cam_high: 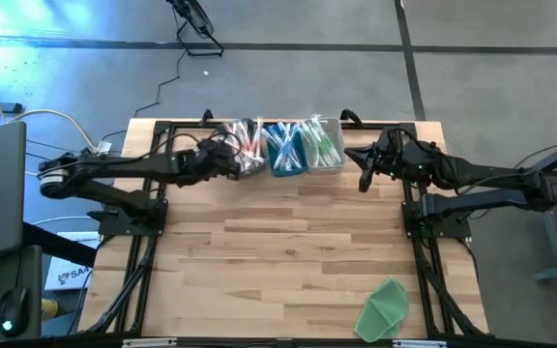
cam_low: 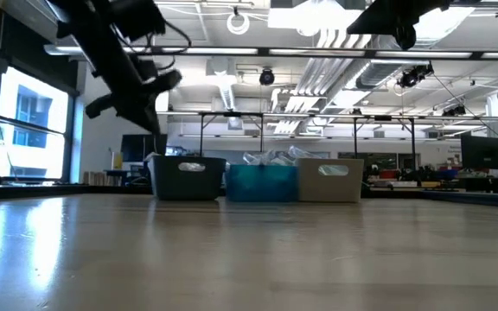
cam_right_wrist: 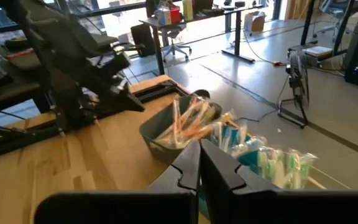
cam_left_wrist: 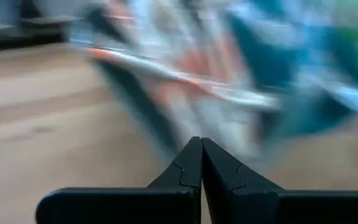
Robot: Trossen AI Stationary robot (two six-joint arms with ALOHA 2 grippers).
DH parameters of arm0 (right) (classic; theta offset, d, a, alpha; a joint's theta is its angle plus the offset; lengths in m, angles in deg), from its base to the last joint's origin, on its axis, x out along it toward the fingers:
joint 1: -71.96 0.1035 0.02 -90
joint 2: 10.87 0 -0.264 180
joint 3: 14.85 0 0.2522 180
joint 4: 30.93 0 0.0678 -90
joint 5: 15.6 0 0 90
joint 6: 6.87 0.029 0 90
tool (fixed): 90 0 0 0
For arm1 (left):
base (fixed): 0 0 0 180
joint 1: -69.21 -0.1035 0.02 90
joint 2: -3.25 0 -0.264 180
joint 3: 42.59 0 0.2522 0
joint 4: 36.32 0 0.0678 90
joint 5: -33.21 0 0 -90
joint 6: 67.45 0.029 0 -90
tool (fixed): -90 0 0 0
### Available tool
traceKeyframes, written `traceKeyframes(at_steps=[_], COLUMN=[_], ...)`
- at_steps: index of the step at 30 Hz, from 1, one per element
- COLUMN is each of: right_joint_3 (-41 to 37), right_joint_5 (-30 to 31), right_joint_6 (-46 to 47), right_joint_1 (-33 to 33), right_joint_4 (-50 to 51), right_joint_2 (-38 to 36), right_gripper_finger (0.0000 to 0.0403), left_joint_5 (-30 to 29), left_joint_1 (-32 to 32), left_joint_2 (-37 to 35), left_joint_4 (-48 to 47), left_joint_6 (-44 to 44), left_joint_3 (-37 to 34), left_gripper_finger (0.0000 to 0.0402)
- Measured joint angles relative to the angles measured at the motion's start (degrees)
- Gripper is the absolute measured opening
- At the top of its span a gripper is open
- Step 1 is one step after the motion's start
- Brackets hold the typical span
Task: Pick & Place Toothbrushes
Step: Adjust the bins
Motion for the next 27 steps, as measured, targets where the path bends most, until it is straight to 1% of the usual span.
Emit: traceKeyframes(at_steps=[2, 5, 9, 12, 16, 18, 27], right_joint_3=[0.0, 0.0, 0.0, 0.0, 0.0, 0.0, 0.0], right_joint_5=[0.0, 0.0, -0.3, -0.2, -0.2, -0.2, -0.2], right_joint_6=[0.0, -0.5, -1.9, -2.0, -2.0, -2.3, -3.1], right_joint_1=[-0.4, -1.0, -1.9, -2.3, -2.6, -2.6, -2.6], right_joint_4=[0.0, 0.0, 0.1, 0.2, 0.3, 0.3, 0.4], right_joint_2=[0.0, 0.0, 0.0, 0.0, -0.1, -0.2, -0.2], right_gripper_finger=[0.0003, 0.0003, 0.0003, 0.0003, 0.0003, 0.0003, 0.0003], left_joint_5=[3.8, 5.1, 4.0, 4.0, 4.5, 5.7, 6.1], left_joint_1=[1.8, 5.0, 8.7, 9.1, 8.9, 8.9, 8.9], left_joint_2=[-1.8, -1.4, 3.7, 7.8, 11.4, 12.0, 17.1], left_joint_4=[1.6, 4.0, 11.5, 15.5, 14.3, 13.9, 14.3], left_joint_6=[-0.1, -3.1, -5.1, -7.5, -11.4, -11.7, -14.2], left_joint_3=[0.1, 0.1, 0.0, 0.1, 0.0, 0.0, 0.0], left_gripper_finger=[0.0000, 0.0000, 0.0000, 0.0000, 0.0000, 0.0000, 0.0000])
